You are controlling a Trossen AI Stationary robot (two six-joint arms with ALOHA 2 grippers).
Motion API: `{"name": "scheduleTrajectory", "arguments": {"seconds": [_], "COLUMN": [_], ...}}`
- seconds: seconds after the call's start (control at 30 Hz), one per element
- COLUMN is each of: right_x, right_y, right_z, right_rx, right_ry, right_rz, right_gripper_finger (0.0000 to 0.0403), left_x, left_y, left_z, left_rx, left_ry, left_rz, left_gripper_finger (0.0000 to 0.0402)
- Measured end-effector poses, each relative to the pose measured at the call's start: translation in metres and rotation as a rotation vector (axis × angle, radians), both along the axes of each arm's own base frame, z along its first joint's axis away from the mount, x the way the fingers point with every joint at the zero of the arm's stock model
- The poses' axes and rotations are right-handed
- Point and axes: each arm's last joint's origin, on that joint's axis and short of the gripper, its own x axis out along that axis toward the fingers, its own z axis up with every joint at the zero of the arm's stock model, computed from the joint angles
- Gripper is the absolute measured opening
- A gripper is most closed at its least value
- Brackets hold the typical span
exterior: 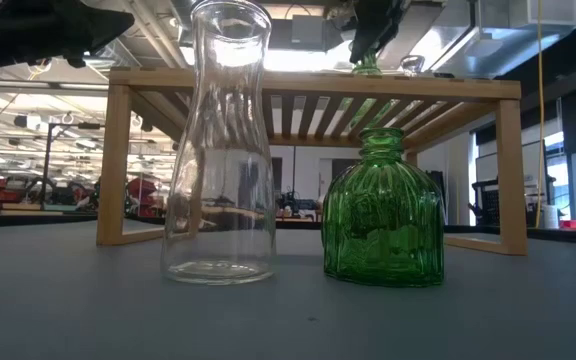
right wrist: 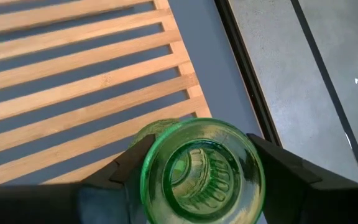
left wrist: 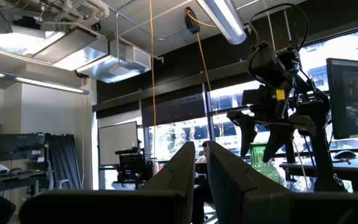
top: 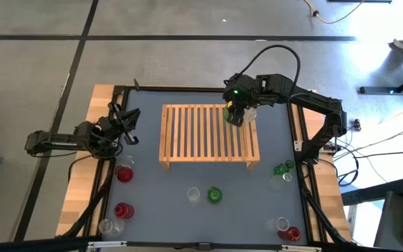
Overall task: Sort vases onto shelf
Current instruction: Put the top right green bottle on the shelf, then put the transparent bottle on the shelf
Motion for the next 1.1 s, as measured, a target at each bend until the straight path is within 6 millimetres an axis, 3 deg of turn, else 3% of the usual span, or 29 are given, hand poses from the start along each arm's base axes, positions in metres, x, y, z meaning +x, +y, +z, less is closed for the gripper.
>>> {"name": "scheduleTrajectory", "arguments": {"seconds": [0.33, 0.7, 1.1], "right_x": [-0.001, -0.019, -0.048], "right_y": [0.000, 0.005, 0.054], "right_z": [0.003, 0.044, 0.077], "right_rx": [0.006, 0.011, 0.086], "right_ry": [0.009, -0.067, -0.109], "right_rz": [0.003, -0.009, 0.024], "right_gripper_finger": [0.0288, 0.0293, 0.0294], "left_x": [0.000, 0.000, 0.000], "left_y": [0.000, 0.000, -0.001], "left_z": [0.000, 0.000, 0.000], "left_rx": [0.000, 0.005, 0.014], "left_ry": [0.000, -0.002, -0.005], "left_rz": [0.000, -0.013, -0.032], "left_gripper_finger": [0.0037, 0.0037, 0.0037]}}
